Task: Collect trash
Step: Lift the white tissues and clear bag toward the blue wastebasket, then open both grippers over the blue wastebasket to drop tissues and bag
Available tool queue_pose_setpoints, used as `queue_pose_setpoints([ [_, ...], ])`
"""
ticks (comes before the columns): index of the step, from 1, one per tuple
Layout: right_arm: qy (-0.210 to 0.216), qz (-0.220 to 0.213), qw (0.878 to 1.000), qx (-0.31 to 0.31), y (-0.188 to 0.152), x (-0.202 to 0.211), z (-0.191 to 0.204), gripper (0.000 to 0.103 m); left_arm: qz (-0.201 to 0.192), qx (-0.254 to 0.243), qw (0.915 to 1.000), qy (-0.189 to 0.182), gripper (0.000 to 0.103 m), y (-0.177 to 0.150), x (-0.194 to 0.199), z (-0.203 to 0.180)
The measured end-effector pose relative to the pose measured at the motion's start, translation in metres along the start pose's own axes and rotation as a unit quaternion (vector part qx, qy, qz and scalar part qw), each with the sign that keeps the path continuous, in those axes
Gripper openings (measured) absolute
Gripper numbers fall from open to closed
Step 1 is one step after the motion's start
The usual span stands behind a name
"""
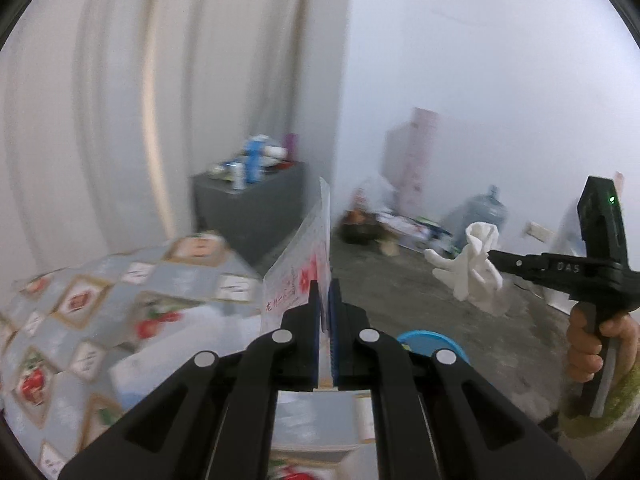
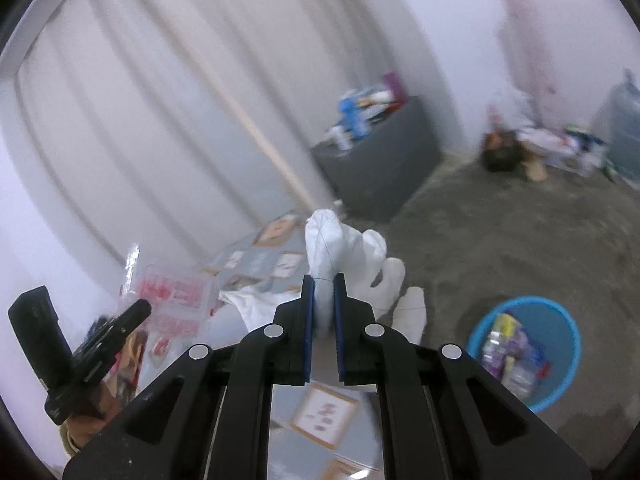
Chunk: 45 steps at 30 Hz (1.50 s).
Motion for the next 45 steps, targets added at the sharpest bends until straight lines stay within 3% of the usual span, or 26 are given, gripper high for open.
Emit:
queue_pose_setpoints([
  [5,-0.031,0.000,0.998,-0.061,-0.010,0.010,-0.057,0.008,0.042,-0.012,0.9968,-0.066,0.004,0.004,-0.049,-0.047],
  [12,-0.072,0.023,0.986,-0.146,-0.032,-0.007,-0.137,0.008,0.139,-0.019,0.9797,-0.143,0.004,-0.006,-0.139,-0.113],
  [20,-0.104,0.063,0.966,-0.230,-0.050,-0.053,-0.215,0.012,0.249,-0.033,0.9521,-0.174,0.004,-0.036,-0.255,-0.183],
  [24,-0.109,0.080,0.955,-0.266,-0.062,-0.077,-0.247,0.013,0.283,-0.032,0.9403,-0.186,0.004,-0.051,-0.301,-0.208],
  [25,-0.110,0.085,0.953,-0.268,-0.064,-0.082,-0.251,0.016,0.289,-0.034,0.9382,-0.187,0.006,-0.054,-0.310,-0.214],
  [27,-0.105,0.098,0.947,-0.287,-0.070,-0.097,-0.267,0.026,0.309,-0.037,0.9313,-0.189,0.021,-0.062,-0.334,-0.224],
  [28,-0.100,0.105,0.943,-0.300,-0.073,-0.106,-0.275,0.037,0.317,-0.037,0.9296,-0.185,0.042,-0.066,-0.344,-0.228],
  [29,-0.101,0.112,0.938,-0.311,-0.076,-0.112,-0.282,0.045,0.320,-0.038,0.9300,-0.177,0.058,-0.068,-0.353,-0.230],
  [30,-0.105,0.116,0.935,-0.318,-0.078,-0.115,-0.287,0.045,0.320,-0.039,0.9331,-0.160,0.060,-0.071,-0.360,-0.230],
  [35,-0.122,0.105,0.929,-0.332,-0.084,-0.105,-0.295,0.049,0.323,-0.014,0.9329,-0.158,0.065,-0.073,-0.366,-0.227],
  [45,-0.157,0.082,0.946,-0.272,-0.077,-0.079,-0.281,0.055,0.262,-0.040,0.9543,-0.138,0.070,-0.040,-0.317,-0.219],
])
Point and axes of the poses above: each gripper's, at about its wrist camera, not at the fingertips, and x roughly against the way its jaws point, z to its left, y to its top, the point moved 1 cm from there along -x, roughly the way its jaws point, and after that the axes turned 3 degrees about -y, right-handed, at the moved point
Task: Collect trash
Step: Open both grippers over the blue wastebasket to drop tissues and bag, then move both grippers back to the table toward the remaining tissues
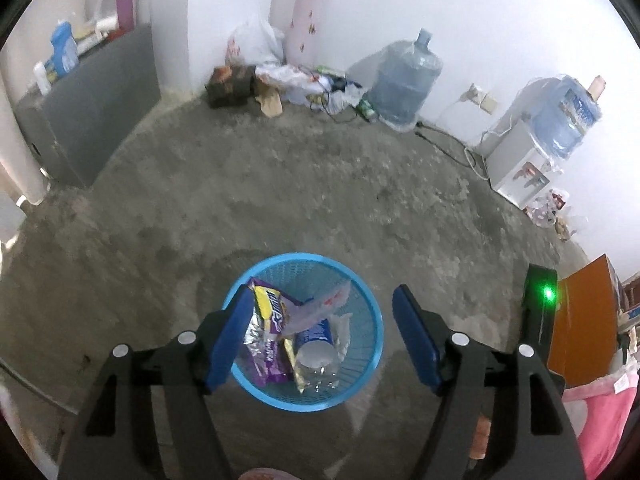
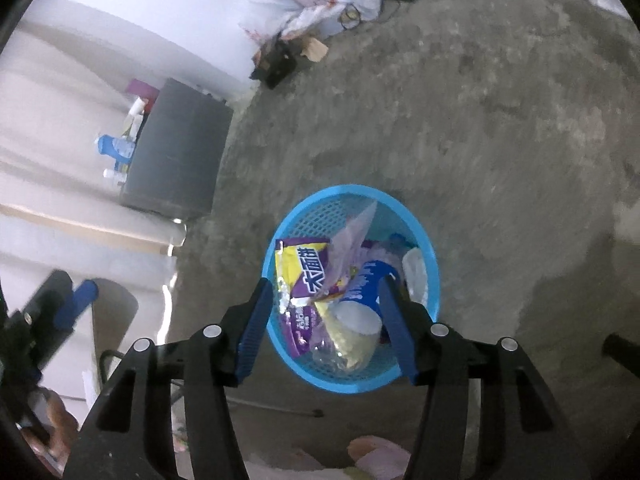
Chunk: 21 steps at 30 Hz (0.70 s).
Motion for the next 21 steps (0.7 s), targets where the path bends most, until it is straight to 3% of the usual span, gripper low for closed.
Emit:
queue_pose_setpoints([
  [4,-0.025,-0.031,0.997,0.069,-0.009,0.025,0.026,0.067,-0.034,-0.005,0.9991,0.026,0.077,-0.009,0.047,0.001],
  [8,-0.049,-0.062,0.986,0.148,-0.019,0.047,0.058,0.078,-0.072,0.012,0.9948,0.071,0.084,-0.022,0.097,0.011],
  [16,-0.051,-0.123,0.955,0.264,-0.048,0.086,0.128,0.093,-0.116,0.067,0.9746,0.179,0.093,-0.072,0.185,0.049],
  [21,-0.037,-0.138,0.938,0.317,-0.066,0.095,0.162,0.095,-0.130,0.118,0.9587,0.223,0.095,-0.113,0.225,0.078],
])
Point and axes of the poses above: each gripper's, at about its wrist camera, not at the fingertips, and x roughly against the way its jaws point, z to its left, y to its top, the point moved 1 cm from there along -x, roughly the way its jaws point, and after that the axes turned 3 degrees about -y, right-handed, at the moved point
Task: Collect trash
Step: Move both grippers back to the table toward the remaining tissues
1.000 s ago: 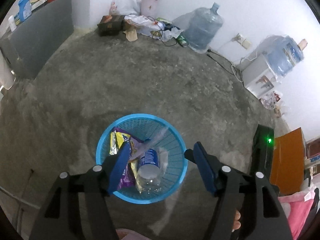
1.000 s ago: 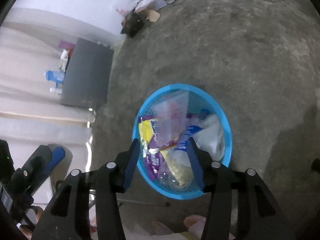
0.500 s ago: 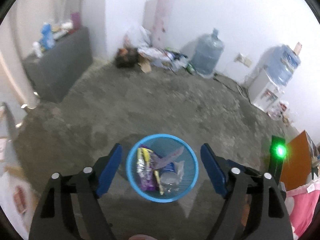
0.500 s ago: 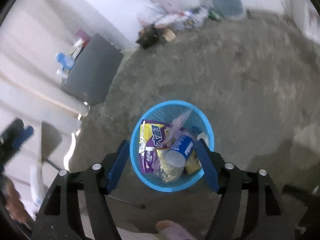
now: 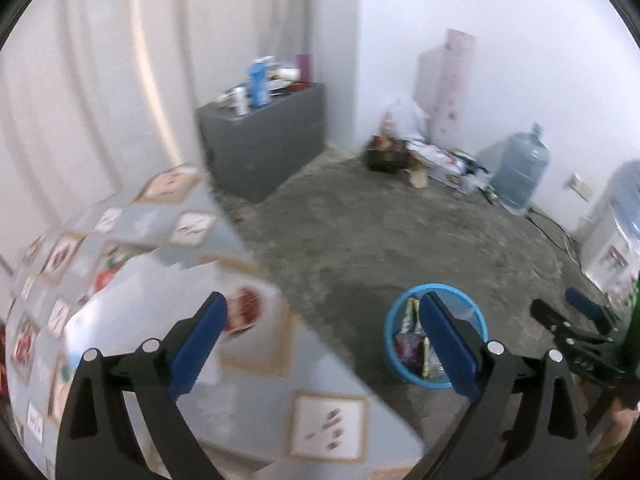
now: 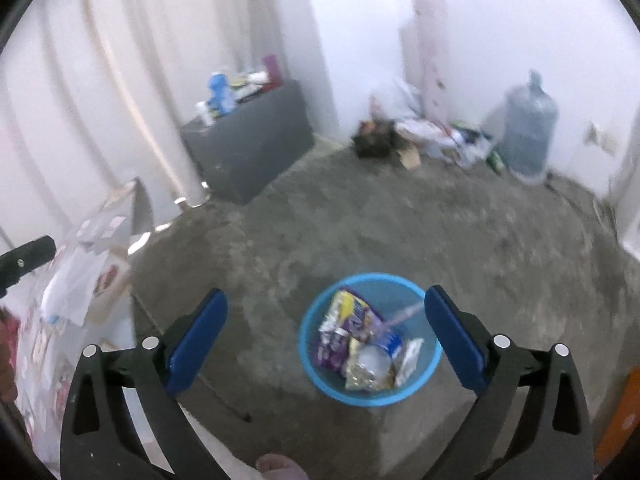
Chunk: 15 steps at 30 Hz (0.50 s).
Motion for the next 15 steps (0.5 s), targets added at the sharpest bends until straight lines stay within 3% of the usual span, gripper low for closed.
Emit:
queue_pose_setpoints([
  [6,0.005,-0.013,0.999,0.036,0.008,0.012,0.036,0.095,-0.018,0.034,0.9982,0.046,0.097,-0.018,0.031,0.039],
  [15,0.011,-0.009,0.995,0.104,0.006,0.027,0.100,0.095,-0.031,0.064,0.9955,0.063,0.097,-0.034,0.055,0.079],
])
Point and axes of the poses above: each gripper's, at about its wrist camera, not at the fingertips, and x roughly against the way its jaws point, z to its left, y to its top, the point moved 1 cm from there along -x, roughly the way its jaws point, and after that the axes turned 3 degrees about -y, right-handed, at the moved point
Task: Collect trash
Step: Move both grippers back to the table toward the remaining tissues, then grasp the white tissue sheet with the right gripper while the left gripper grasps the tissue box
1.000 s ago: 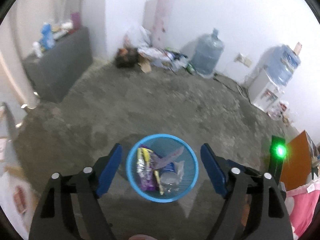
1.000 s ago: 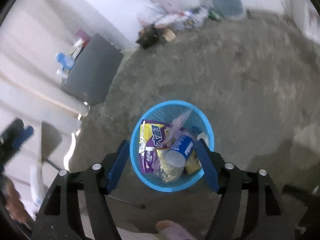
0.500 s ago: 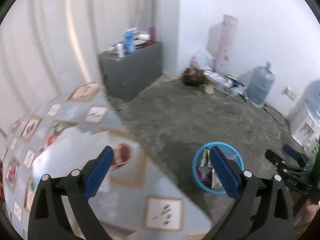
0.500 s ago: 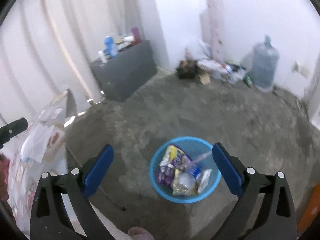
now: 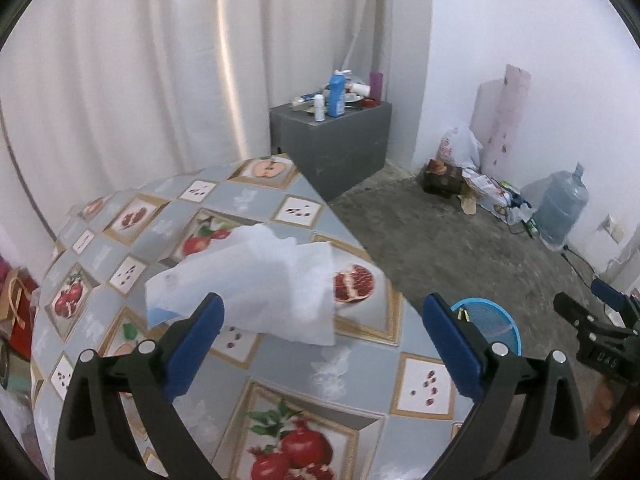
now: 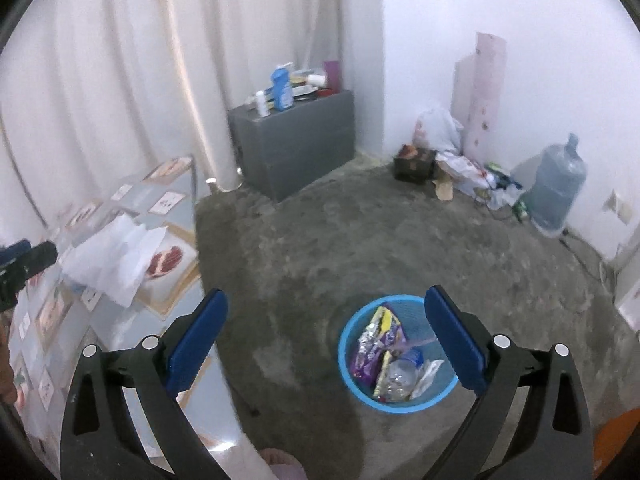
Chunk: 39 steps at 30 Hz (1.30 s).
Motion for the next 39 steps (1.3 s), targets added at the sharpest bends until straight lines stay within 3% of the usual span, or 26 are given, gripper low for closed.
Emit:
queue_pose_setpoints([
  [8,0.015,-0.023,0.998,0.062,0.011,0.010,0.049,0.095,0.006,0.034,0.9992,0.019,0.097,-0.010,0.002,0.031],
  [20,0.010,-0.051,0.990,0.130,0.010,0.020,0.086,0.095,-0.001,0.068,0.9966,0.047,0.097,-0.030,0.000,0.073],
  [28,0.096,-0.039,0.989,0.106,0.015,0.014,0.098,0.095,-0.010,0.116,0.9929,0.026,0.097,-0.040,-0.001,0.119],
  [34,0.161,-0.009,0.983,0.085,0.032,-0.015,0.131,0.095,-0.069,0.132,0.9883,-0.033,0.097,-0.027,-0.002,0.153],
  [36,0.181,0.012,0.980,0.077,0.037,-0.027,0.143,0.088,-0.071,0.121,0.9897,-0.031,0.097,-0.019,-0.010,0.158],
  [39,0.212,0.048,0.974,0.070,0.047,-0.057,0.167,0.069,-0.052,0.111,0.9921,-0.027,0.097,-0.009,-0.034,0.168],
])
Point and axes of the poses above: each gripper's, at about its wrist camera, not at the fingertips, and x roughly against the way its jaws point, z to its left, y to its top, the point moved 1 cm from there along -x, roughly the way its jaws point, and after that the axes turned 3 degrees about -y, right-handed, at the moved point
